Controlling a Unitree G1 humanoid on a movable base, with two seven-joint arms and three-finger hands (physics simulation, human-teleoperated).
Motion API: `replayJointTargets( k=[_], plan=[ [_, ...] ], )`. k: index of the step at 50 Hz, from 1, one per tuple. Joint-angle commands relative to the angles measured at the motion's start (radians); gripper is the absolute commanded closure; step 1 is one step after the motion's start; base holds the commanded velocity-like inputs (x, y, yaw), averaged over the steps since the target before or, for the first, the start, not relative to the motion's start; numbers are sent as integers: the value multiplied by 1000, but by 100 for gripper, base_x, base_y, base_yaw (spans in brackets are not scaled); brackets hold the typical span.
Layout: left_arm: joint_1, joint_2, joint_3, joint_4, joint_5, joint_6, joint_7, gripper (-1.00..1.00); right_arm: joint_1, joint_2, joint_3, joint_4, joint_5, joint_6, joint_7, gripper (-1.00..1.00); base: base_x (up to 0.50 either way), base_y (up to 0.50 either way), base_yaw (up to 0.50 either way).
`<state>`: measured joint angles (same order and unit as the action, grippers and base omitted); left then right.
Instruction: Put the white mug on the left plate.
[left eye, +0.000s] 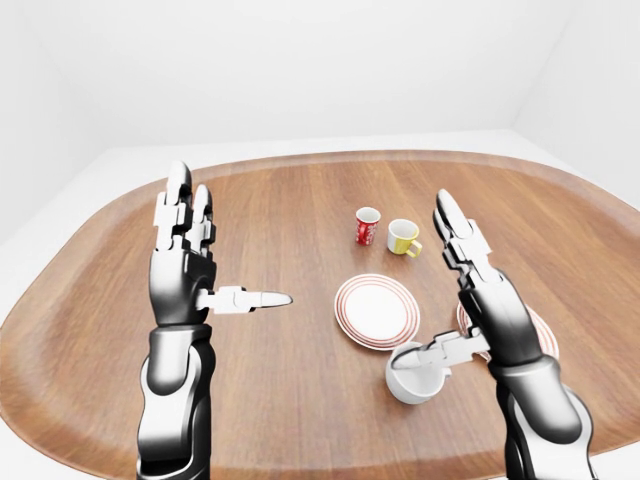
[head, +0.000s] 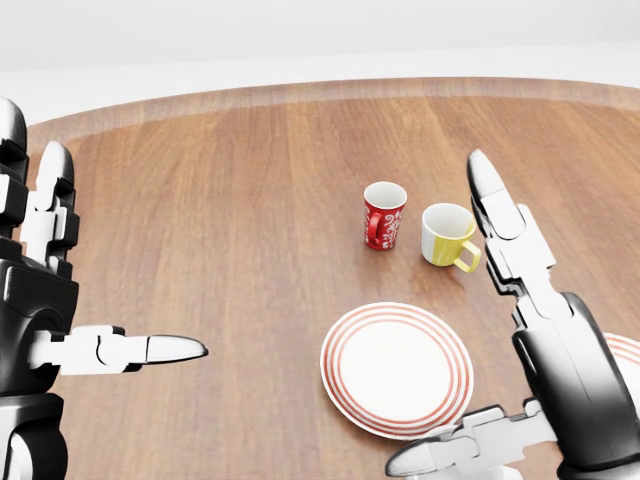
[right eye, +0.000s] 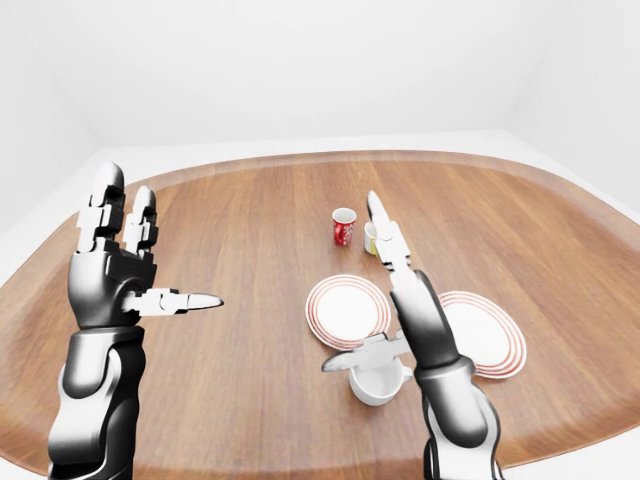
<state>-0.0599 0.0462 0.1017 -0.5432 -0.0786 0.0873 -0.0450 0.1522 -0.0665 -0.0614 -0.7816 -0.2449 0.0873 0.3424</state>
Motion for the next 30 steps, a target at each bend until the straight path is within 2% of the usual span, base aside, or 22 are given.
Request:
replayJointTargets(
  k=[1, 8, 23, 30],
  plan=[
    [0, 0, 0, 6, 1, 0, 0, -100, 59, -11, 37, 26, -134, 0, 132, -100, 0, 0, 0],
    [0, 0, 1, 15, 2, 0, 0, -100, 89, 1, 51, 26, -177, 0, 195, -100, 0, 0, 0],
    [2, -1, -1, 20, 3, 0, 0, -100, 113, 3, 53, 22, -210, 0, 246, -100, 0, 0, 0],
    [4, -1, -2, 19, 3, 0, 0, -100, 119, -6, 49, 19, -275, 0, 277, -100, 0, 0, 0]
  ],
)
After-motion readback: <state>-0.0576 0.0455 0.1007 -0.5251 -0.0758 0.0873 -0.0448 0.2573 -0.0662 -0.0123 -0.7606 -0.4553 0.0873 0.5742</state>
